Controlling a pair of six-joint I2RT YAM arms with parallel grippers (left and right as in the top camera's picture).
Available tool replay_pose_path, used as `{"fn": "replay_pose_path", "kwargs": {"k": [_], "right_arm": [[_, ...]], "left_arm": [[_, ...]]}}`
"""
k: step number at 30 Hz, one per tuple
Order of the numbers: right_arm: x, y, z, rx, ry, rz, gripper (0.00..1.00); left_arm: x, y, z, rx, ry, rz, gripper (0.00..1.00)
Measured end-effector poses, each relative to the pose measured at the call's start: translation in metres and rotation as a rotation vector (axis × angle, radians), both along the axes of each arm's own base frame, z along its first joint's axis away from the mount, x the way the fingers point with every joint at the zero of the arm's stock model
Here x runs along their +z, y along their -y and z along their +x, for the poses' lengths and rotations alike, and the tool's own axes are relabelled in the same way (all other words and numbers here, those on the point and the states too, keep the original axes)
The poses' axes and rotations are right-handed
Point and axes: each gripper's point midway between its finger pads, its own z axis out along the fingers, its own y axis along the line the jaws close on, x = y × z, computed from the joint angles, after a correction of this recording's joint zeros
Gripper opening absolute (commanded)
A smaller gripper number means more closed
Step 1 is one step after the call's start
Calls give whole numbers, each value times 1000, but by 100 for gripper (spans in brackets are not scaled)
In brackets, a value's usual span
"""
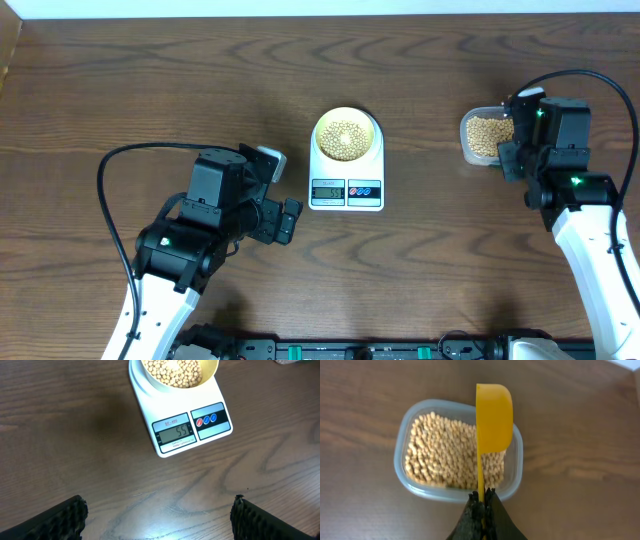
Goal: Scoop item into bowl and weigh 50g on scale
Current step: 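Move the right gripper back to the tub and scoop soybeans, then carry the filled scoop with the right gripper over the bowl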
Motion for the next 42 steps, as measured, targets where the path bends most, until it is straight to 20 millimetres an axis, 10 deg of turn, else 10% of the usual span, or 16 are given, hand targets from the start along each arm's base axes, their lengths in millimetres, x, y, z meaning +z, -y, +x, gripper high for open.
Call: {"fn": "replay_pose_path", "kwargs": {"k": [13,25,42], "right_arm": [[73,-114,63,332,357,578,1],[23,-228,39,596,149,708,1],[-27,-249,10,722,8,503,1]], "left_arm": [[0,0,0,0,-1,0,94],[0,0,0,0,-1,0,94],[0,0,0,0,-1,0,93]]}}
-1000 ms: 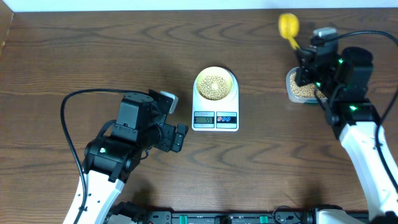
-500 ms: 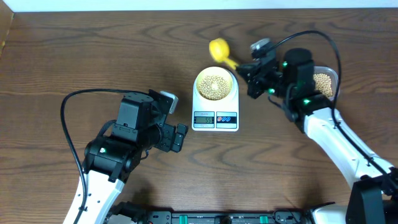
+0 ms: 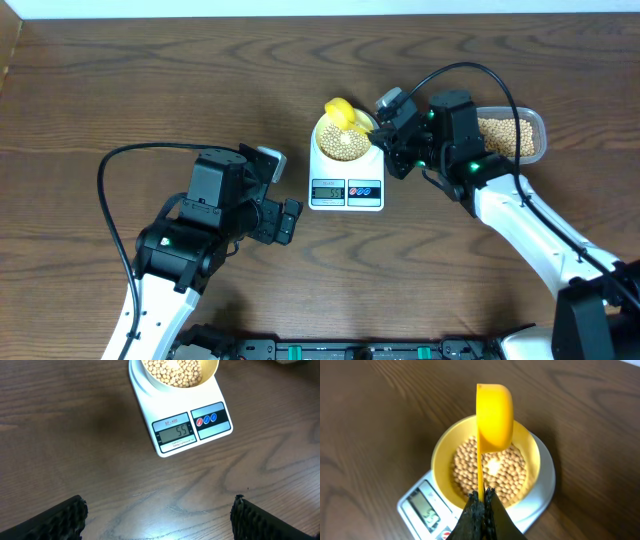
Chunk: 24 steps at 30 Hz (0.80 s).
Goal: Scoop item into bowl and weigh 50g on scale
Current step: 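Carry the filled scoop with the right gripper over the bowl, then tilt the scoop with the right gripper to pour soybeans into bowl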
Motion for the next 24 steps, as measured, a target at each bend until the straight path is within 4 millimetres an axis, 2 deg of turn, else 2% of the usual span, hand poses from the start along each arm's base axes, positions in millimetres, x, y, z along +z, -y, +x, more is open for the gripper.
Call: {"fn": "replay_pose_path", "kwargs": {"k": [6,24], "right_arm": [[-22,3,3,-8,-32,-44,1],[-31,16,6,-21,3,-146,1]], "left_arm": [[0,0,0,0,0,0,94],[0,0,0,0,0,0,93]]}}
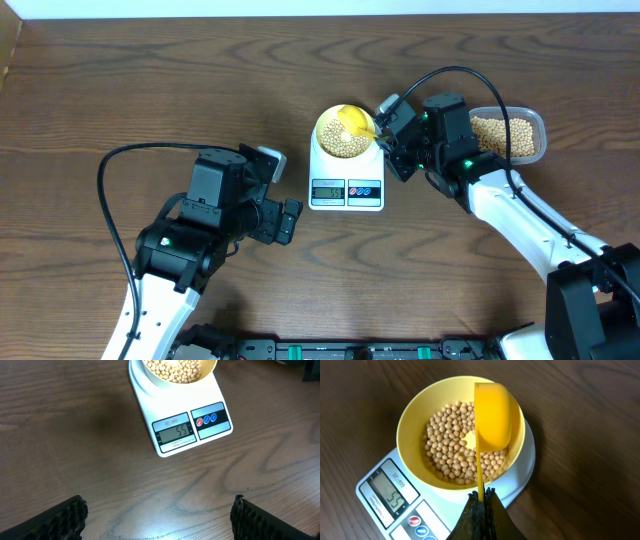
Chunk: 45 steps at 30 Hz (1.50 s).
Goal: Scoop item into bowl and weigh 50g on scale
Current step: 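Tilt the scoop with the right gripper to pour soybeans into bowl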
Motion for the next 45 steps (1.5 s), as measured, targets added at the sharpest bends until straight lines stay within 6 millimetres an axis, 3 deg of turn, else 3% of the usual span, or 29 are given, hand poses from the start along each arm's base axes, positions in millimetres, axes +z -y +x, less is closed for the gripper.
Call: {"fn": "replay_pose_path", "kwargs": {"k": [18,26,32,45], "right_arm": [[-2,-3,-5,40,1,-11,1],[-6,-17,-19,124,8,-50,1],[-7,-17,-19,132,11,-56,1],[-5,-23,-25,114,-48,16,1]], "left_arm": [[0,0,0,0,0,0,94],[0,0,0,0,0,0,94],[0,0,0,0,0,0,93],[0,0,0,0,0,0,94]]}}
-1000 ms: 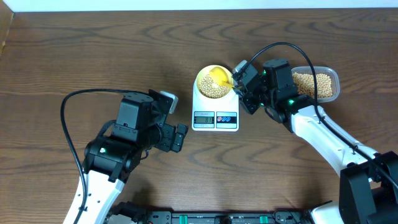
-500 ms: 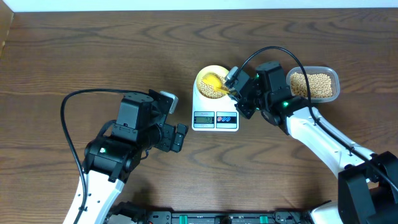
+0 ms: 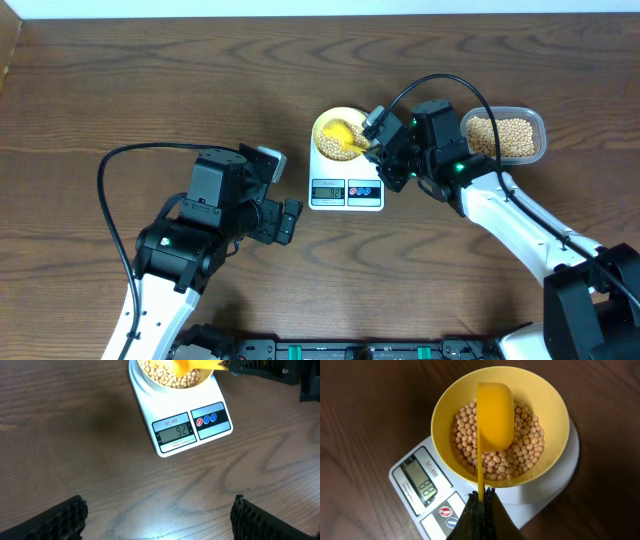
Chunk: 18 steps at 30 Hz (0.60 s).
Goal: Scoop item into bowl and weigh 50g on scale
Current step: 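Tilt the scoop with the right gripper to pour soybeans into bowl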
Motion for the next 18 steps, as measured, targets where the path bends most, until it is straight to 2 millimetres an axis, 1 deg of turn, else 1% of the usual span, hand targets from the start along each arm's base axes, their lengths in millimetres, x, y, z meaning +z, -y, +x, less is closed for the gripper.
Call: {"fn": "replay_pose_path", "kwargs": {"k": [10,14,18], "right_arm": [[2,-1,-1,-39,-59,54,1],[5,5,2,-73,-103,109,1],[9,16,6,-115,-151,169,1]], "left_arm": [[0,0,0,0,0,0,93],[0,0,0,0,0,0,93],[0,0,0,0,0,0,94]]}}
